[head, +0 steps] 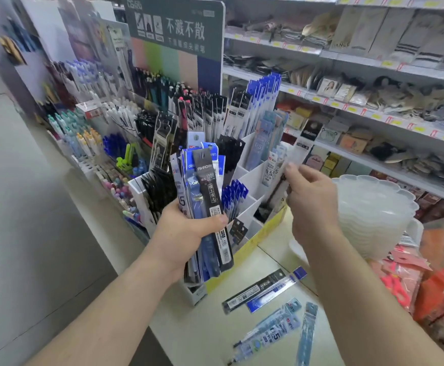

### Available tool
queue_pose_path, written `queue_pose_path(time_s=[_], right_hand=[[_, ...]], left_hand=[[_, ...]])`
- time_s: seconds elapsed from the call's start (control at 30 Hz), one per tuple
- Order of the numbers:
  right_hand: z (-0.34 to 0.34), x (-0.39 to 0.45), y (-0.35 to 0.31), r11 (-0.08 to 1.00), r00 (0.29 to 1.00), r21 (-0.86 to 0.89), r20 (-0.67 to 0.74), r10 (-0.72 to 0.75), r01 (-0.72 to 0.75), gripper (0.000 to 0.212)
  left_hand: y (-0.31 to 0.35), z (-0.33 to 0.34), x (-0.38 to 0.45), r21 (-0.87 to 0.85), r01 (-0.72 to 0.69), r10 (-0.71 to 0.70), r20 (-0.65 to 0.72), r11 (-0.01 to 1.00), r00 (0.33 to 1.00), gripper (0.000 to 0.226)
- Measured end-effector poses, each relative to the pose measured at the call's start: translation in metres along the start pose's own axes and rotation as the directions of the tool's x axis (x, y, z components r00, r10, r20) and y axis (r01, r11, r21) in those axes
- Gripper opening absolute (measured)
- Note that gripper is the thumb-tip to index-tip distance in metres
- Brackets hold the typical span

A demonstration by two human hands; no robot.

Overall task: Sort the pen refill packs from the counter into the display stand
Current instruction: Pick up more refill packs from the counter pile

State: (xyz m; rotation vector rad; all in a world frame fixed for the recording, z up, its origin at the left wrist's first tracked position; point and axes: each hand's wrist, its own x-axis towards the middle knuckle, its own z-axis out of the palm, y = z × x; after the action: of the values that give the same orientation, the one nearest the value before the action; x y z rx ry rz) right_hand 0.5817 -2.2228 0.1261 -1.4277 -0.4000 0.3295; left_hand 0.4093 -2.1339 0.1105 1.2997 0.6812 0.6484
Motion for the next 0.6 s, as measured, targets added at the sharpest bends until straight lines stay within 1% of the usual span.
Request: queue_pose_path(time_s=[0.03,0.1,0.17,0.23,0.37,0.47,0.6], right_hand=[[0.005,0.012,-0.005,0.996,0.995,-0.007,-0.035,-0.089,0.089,0.042],[0.017,0.035,-0.018,0.978,0.975,0.000,-0.079,-0.210,0.210,0.042],[0.030,0.053,-0.031,0.964,0.959,0.007,-0.103,-0.264,0.266,0.034],[0.042,0.067,-0.038,0.955,0.949,-0.009,-0.105,-0.296,0.297,0.032],[0.067,0.091,-0.046,0.943,0.947,-0.109,-0.034,-0.321,0.316,0.024],[0.082,0.106,-0.044,0.916,0.953,-0.270,0.024,-0.302,0.297,0.026],[0.096,0.113,-0.035,0.800,0.956,-0.525,0.185,-0.226,0.291,0.026]], left_hand=[[0.002,-0.001,0.001,-0.001,-0.008,0.008,-0.015,1.000,1.000,0.026],[0.005,-0.003,0.003,-0.003,-0.019,0.019,-0.043,1.000,0.999,0.025],[0.006,-0.003,0.004,-0.012,-0.022,0.021,-0.063,1.000,0.998,0.025],[0.006,-0.003,0.005,-0.008,-0.021,0.020,-0.072,1.000,0.997,0.024],[0.005,-0.004,0.003,-0.004,0.008,-0.009,-0.062,1.000,0.998,0.023],[0.002,-0.005,-0.001,-0.010,0.039,-0.040,-0.045,0.999,0.998,0.024],[0.000,-0.007,-0.002,-0.009,0.056,-0.056,-0.034,0.998,0.998,0.023]])
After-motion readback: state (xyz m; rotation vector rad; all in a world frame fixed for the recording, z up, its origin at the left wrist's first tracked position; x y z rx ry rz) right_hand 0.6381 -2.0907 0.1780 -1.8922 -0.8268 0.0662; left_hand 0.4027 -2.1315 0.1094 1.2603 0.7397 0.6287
